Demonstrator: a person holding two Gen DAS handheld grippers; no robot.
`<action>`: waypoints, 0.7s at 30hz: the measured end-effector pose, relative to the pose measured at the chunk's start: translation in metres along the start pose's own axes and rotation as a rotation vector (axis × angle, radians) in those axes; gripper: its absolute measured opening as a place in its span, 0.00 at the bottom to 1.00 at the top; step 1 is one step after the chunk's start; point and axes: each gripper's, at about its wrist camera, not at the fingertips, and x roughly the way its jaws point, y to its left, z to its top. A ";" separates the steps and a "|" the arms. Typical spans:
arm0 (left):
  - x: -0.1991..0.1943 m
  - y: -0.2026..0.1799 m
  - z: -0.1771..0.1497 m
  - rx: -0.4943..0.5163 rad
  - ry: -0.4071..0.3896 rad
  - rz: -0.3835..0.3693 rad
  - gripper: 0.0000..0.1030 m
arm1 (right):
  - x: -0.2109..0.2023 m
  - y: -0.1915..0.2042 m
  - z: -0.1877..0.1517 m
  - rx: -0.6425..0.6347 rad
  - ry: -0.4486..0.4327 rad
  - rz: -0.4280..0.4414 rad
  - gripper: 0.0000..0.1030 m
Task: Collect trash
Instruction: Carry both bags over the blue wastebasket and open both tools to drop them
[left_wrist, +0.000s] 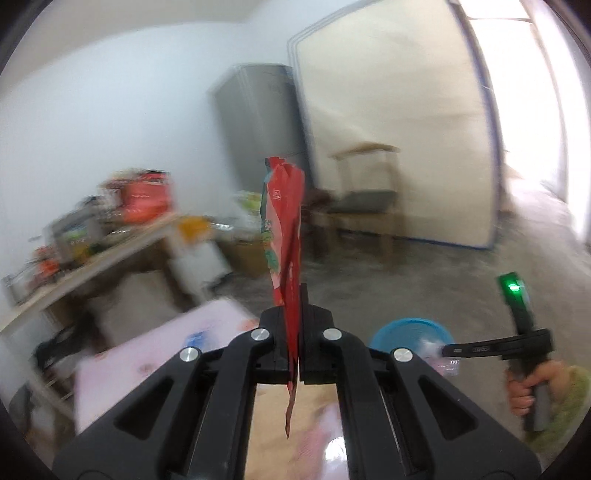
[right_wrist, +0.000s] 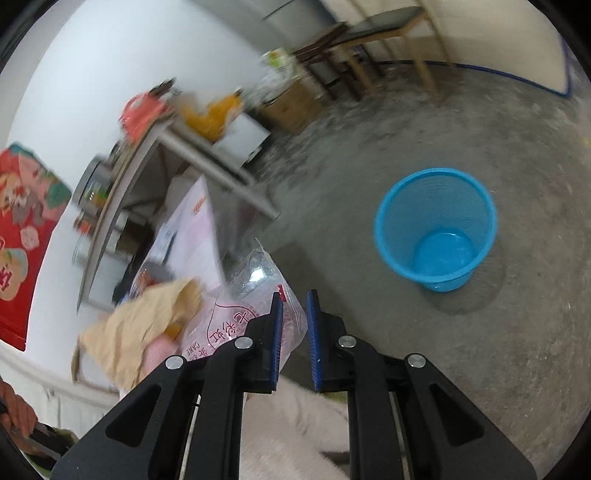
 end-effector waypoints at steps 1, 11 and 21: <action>0.019 -0.011 0.008 0.011 0.026 -0.053 0.00 | 0.002 -0.010 0.005 0.024 -0.012 -0.014 0.13; 0.314 -0.116 0.001 -0.052 0.650 -0.417 0.00 | 0.070 -0.142 0.048 0.272 -0.033 -0.278 0.13; 0.482 -0.164 -0.090 -0.131 0.930 -0.384 0.05 | 0.145 -0.205 0.090 0.309 -0.025 -0.416 0.16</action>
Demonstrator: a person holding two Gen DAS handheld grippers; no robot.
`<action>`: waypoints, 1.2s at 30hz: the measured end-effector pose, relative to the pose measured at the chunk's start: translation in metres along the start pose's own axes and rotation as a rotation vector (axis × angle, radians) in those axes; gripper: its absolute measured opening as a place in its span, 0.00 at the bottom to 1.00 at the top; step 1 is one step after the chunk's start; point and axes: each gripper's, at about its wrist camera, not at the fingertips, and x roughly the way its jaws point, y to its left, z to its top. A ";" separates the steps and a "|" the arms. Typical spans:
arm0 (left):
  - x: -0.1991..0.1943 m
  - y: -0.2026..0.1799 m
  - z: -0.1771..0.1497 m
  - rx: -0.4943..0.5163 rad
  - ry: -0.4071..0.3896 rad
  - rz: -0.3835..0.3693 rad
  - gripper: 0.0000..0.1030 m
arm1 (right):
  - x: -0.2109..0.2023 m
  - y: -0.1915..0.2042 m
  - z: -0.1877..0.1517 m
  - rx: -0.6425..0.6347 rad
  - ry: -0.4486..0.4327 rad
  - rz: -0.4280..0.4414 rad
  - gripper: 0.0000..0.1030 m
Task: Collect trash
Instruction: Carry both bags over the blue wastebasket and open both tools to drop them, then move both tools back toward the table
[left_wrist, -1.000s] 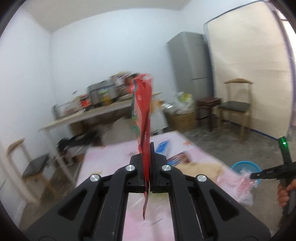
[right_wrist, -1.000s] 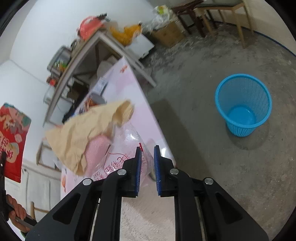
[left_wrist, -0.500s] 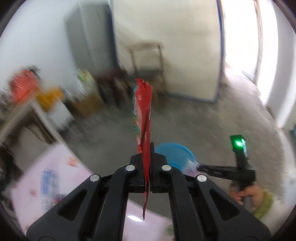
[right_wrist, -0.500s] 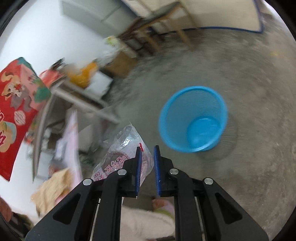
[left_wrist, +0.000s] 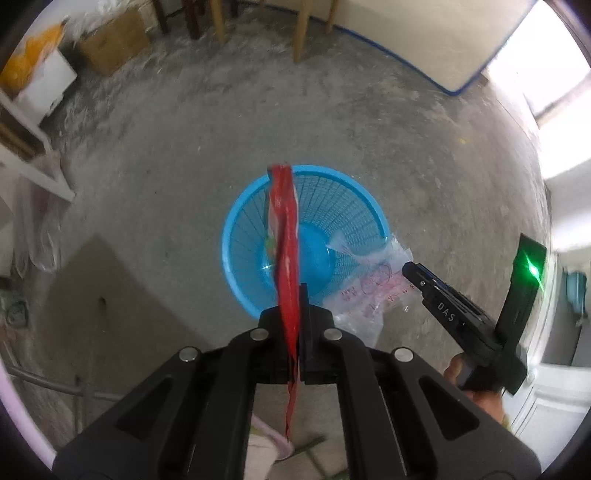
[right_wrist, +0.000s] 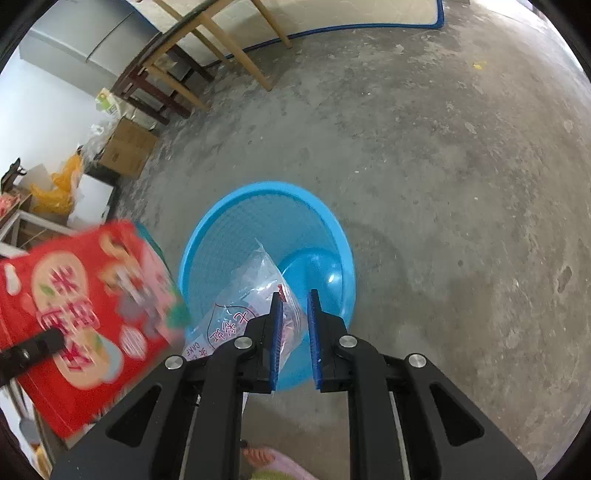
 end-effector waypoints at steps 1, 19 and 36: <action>0.004 -0.003 0.001 -0.002 0.009 0.000 0.21 | 0.006 0.002 0.003 -0.008 0.003 -0.003 0.20; -0.133 -0.013 -0.037 0.099 -0.159 0.016 0.66 | -0.046 -0.025 -0.005 -0.043 -0.081 0.008 0.54; -0.371 0.112 -0.278 0.015 -0.518 0.117 0.89 | -0.228 0.058 -0.092 -0.379 -0.365 -0.199 0.94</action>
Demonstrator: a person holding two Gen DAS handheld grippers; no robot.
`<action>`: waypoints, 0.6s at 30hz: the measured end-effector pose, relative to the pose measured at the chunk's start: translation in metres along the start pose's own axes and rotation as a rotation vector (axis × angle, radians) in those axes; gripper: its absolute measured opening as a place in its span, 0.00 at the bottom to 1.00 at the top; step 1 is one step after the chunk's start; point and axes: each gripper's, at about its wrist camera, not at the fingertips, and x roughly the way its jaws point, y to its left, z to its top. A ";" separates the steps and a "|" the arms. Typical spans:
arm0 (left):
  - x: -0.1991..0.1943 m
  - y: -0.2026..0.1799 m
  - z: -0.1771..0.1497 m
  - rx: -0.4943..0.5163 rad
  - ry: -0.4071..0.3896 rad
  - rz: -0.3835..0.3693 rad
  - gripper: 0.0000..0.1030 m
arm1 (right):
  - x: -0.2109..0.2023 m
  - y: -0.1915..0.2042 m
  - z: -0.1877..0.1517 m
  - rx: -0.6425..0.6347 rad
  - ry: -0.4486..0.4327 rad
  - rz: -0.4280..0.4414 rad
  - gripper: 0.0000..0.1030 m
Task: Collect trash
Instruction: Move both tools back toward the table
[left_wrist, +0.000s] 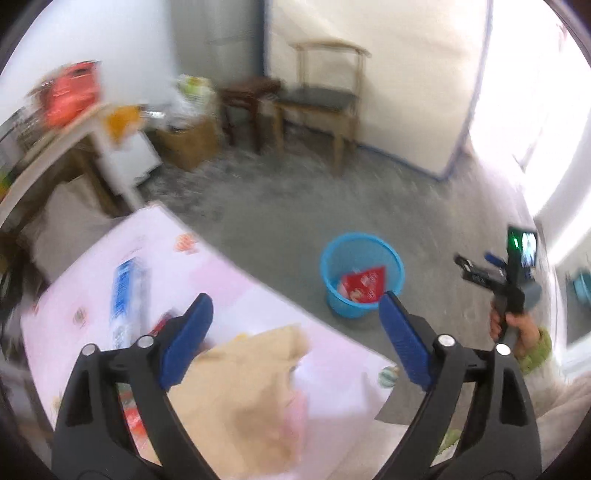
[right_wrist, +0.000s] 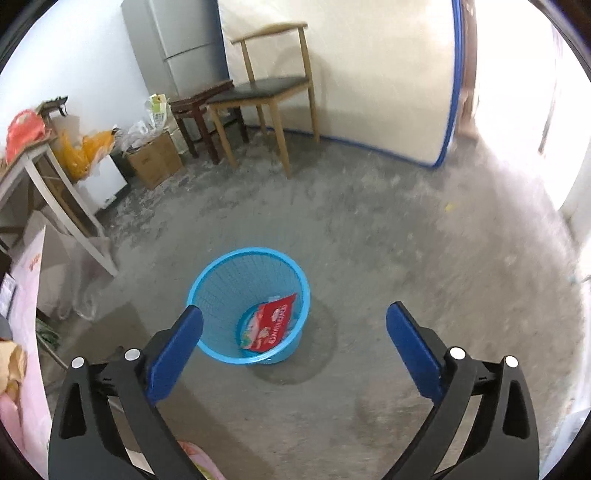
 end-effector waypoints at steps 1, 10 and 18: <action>-0.015 0.013 -0.010 -0.040 -0.023 0.016 0.91 | -0.010 0.013 -0.002 -0.029 -0.003 -0.005 0.94; -0.104 0.111 -0.134 -0.454 -0.156 0.125 0.92 | -0.098 0.138 -0.020 -0.384 -0.148 0.209 0.94; -0.111 0.131 -0.206 -0.586 -0.265 0.109 0.92 | -0.161 0.214 -0.031 -0.545 -0.203 0.818 0.94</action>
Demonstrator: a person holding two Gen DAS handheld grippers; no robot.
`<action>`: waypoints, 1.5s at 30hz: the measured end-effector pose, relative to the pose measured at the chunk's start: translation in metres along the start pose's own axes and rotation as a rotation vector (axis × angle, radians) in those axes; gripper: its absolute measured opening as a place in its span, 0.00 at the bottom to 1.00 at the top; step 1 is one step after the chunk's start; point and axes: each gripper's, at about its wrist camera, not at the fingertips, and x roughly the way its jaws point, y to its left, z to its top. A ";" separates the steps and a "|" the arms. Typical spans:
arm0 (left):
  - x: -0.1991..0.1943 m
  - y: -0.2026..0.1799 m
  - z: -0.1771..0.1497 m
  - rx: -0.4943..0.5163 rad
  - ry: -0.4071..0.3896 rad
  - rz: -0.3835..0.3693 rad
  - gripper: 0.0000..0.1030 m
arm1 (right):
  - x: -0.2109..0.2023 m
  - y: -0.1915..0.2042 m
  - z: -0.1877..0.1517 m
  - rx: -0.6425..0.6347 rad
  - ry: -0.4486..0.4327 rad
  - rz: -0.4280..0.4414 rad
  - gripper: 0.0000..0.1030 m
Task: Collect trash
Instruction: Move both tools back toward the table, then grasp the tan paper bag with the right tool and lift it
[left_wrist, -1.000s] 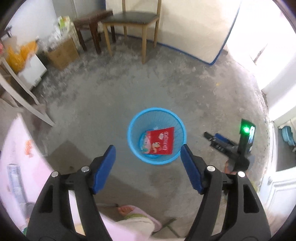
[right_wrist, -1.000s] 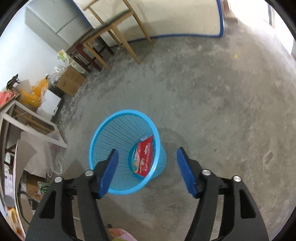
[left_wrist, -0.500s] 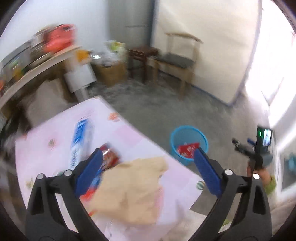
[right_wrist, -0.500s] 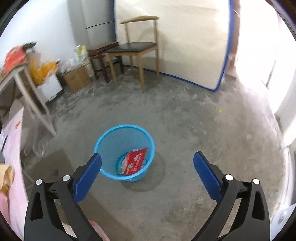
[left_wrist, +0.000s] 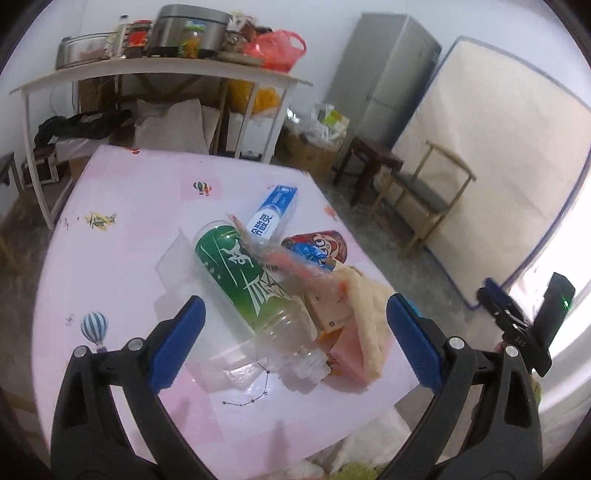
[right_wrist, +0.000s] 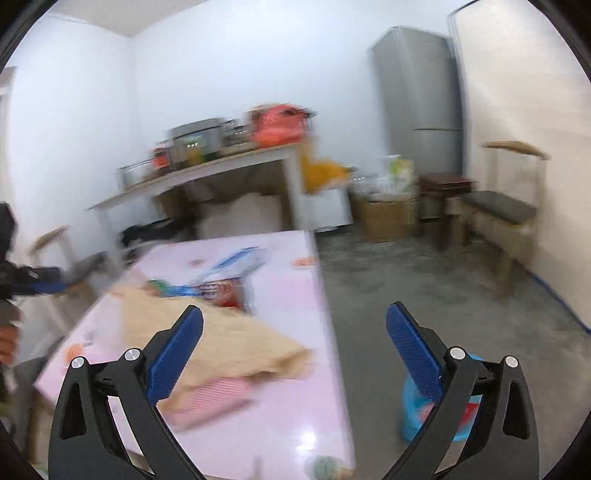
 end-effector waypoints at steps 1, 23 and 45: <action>0.000 0.000 -0.006 -0.001 -0.028 -0.004 0.92 | 0.010 0.006 0.003 -0.013 0.040 0.040 0.94; 0.040 -0.038 -0.085 0.175 -0.118 -0.175 0.85 | 0.151 0.037 -0.016 0.065 0.495 0.173 0.62; 0.071 -0.079 -0.086 0.282 -0.070 -0.214 0.42 | 0.114 0.046 0.008 0.080 0.338 0.212 0.05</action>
